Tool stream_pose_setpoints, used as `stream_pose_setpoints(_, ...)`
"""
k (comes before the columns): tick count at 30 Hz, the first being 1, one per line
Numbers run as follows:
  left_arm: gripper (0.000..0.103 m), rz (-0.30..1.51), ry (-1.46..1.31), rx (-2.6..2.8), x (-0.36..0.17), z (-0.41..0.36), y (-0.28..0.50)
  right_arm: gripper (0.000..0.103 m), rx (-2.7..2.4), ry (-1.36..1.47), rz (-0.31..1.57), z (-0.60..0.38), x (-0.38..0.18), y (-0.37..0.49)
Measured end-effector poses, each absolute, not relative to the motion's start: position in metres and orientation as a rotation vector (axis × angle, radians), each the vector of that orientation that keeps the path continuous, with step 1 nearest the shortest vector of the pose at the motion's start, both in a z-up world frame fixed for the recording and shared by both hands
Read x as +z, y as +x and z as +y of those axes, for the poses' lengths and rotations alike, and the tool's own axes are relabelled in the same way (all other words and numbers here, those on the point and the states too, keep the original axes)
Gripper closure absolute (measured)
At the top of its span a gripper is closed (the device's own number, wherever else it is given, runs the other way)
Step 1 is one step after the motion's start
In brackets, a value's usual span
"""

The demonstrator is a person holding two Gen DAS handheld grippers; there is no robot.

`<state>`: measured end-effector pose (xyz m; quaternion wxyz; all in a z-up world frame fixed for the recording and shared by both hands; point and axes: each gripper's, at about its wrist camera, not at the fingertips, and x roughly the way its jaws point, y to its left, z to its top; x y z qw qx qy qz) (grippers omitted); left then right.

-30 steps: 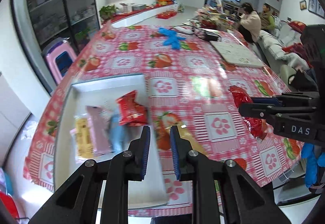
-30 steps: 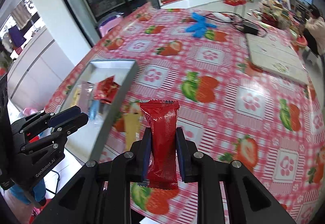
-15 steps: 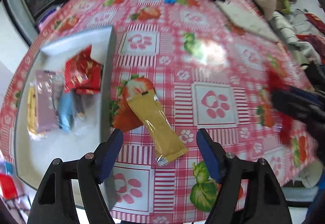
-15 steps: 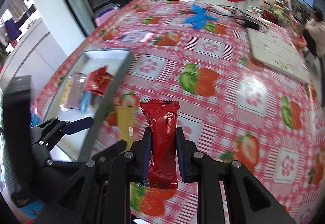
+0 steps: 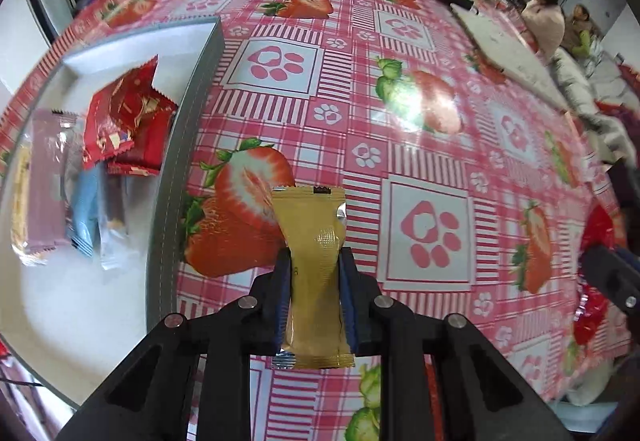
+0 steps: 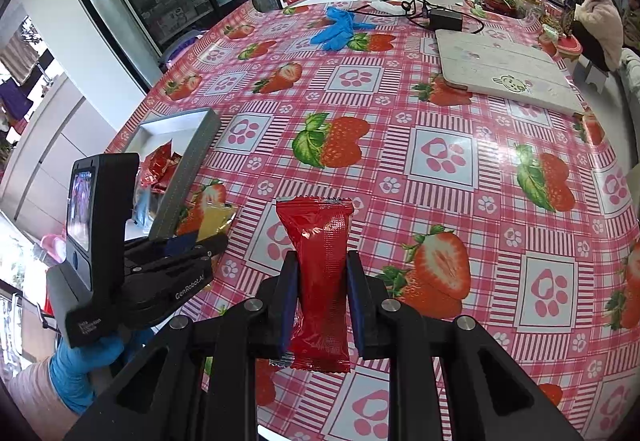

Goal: Organize snacks
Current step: 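Carry both packets into the white tray and open both tools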

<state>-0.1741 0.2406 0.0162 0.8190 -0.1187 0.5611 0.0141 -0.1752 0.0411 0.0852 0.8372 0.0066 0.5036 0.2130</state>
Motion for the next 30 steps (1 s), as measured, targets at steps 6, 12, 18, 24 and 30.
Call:
stream_pose_setpoints(6, 0.079, 1.106, -0.262, -0.021, 0.056, 0.256, -0.189, 0.079, 0.482, 0.002, 1.056, 0.057, 0.095, -0.173)
stream_pose_setpoints(12, 0.079, 1.010, -0.235, 0.005, 0.097, 0.297, -0.210, 0.079, 0.556, -0.042, 1.051, 0.102, 0.105, -0.170)
stream_pose_setpoints(18, 0.079, 0.989, -0.205, 0.084, 0.097, 0.347, -0.228, 0.079, 0.654, -0.120, 1.051, 0.165, 0.109, -0.172)
stream_pose_setpoints(24, 0.079, 1.018, -0.186, 0.159, 0.079, 0.384, -0.246, 0.079, 0.743, -0.170, 1.079, 0.224, 0.101, -0.177)
stream_pose_setpoints(30, 0.079, 1.090, -0.214, 0.184, 0.047, 0.405, -0.249, 0.079, 0.812, -0.213, 1.137, 0.276, 0.083, -0.178)
